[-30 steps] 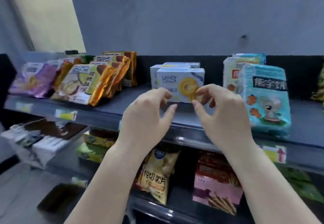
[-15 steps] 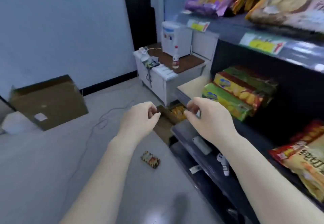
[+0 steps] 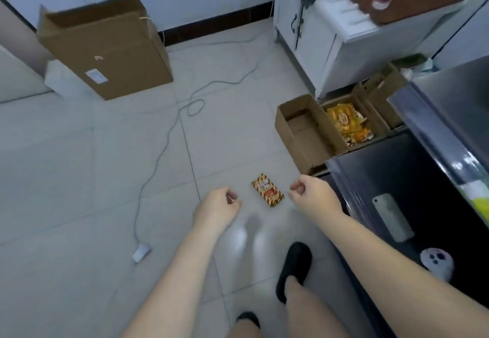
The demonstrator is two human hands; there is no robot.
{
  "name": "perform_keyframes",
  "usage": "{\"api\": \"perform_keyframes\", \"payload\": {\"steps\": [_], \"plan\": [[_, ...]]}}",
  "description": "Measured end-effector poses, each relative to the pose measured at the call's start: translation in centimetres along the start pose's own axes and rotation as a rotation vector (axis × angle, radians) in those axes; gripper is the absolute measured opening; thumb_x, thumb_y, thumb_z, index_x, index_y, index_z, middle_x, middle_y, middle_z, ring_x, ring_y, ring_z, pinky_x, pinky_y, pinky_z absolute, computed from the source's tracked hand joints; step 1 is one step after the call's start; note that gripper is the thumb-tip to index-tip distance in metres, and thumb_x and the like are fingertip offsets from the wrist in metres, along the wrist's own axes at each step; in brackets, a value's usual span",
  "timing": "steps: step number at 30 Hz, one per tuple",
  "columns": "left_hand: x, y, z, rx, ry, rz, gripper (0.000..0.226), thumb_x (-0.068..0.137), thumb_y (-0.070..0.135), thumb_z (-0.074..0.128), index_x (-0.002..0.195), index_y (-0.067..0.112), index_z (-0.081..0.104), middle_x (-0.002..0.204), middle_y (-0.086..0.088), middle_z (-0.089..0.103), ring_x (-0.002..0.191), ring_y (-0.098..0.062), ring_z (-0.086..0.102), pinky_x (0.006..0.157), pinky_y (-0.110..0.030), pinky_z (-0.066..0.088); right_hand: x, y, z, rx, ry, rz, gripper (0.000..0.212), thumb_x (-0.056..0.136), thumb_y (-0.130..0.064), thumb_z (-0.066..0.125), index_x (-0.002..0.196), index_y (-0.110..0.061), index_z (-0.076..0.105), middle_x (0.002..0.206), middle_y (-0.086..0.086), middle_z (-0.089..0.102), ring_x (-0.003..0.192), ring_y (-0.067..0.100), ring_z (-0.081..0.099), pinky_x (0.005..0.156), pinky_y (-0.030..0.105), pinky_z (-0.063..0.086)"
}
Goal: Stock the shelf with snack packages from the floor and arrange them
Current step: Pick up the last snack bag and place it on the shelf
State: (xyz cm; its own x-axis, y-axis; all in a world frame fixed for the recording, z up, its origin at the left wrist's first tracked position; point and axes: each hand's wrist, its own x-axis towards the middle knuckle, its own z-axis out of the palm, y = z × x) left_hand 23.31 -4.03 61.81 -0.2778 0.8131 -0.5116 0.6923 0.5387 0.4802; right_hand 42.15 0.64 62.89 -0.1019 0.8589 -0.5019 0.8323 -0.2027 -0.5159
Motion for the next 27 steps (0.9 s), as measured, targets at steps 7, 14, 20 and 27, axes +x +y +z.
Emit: {"api": "perform_keyframes", "payload": {"steps": [7, 14, 20, 27], "plan": [[16.4, -4.9, 11.2, -0.006, -0.109, -0.182, 0.011, 0.086, 0.031, 0.051, 0.092, 0.025, 0.057, 0.101, -0.001, 0.064, 0.098, -0.024, 0.061, 0.08, -0.029, 0.046, 17.9, 6.6, 9.3, -0.068, -0.165, 0.158, 0.024, 0.091, -0.02, 0.048, 0.109, -0.011, 0.061, 0.113, 0.011, 0.063, 0.104, 0.028, 0.058, 0.087, 0.037, 0.049], [30.9, -11.2, 27.5, -0.049, -0.33, -0.278, 0.032, 0.087, 0.027, 0.048, 0.117, 0.016, 0.054, 0.111, -0.004, 0.063, 0.098, -0.021, 0.06, 0.074, -0.028, 0.046, 32.9, 17.0, 25.1, -0.177, -0.28, 0.299, 0.032, 0.087, -0.02, 0.048, 0.117, -0.011, 0.054, 0.118, 0.011, 0.057, 0.107, 0.031, 0.056, 0.093, 0.041, 0.047], [39.8, -14.7, 38.7, -0.153, -0.425, -0.375, 0.037, 0.091, 0.017, 0.045, 0.126, 0.004, 0.045, 0.132, -0.014, 0.052, 0.116, -0.026, 0.053, 0.084, -0.027, 0.041, 43.0, 24.2, 34.3, -0.22, -0.155, 0.328, 0.053, 0.089, -0.02, 0.05, 0.139, -0.015, 0.031, 0.137, 0.01, 0.041, 0.122, 0.031, 0.045, 0.096, 0.045, 0.044], [43.3, -17.2, 45.6, -0.453, -0.382, -0.478, 0.038, 0.089, 0.009, 0.045, 0.127, 0.007, 0.046, 0.124, -0.011, 0.06, 0.117, -0.032, 0.055, 0.092, -0.035, 0.045, 45.5, 29.1, 39.7, 0.058, -0.193, 0.477, 0.034, 0.09, -0.014, 0.05, 0.123, -0.004, 0.047, 0.124, 0.017, 0.056, 0.111, 0.033, 0.055, 0.081, 0.031, 0.042]]}}
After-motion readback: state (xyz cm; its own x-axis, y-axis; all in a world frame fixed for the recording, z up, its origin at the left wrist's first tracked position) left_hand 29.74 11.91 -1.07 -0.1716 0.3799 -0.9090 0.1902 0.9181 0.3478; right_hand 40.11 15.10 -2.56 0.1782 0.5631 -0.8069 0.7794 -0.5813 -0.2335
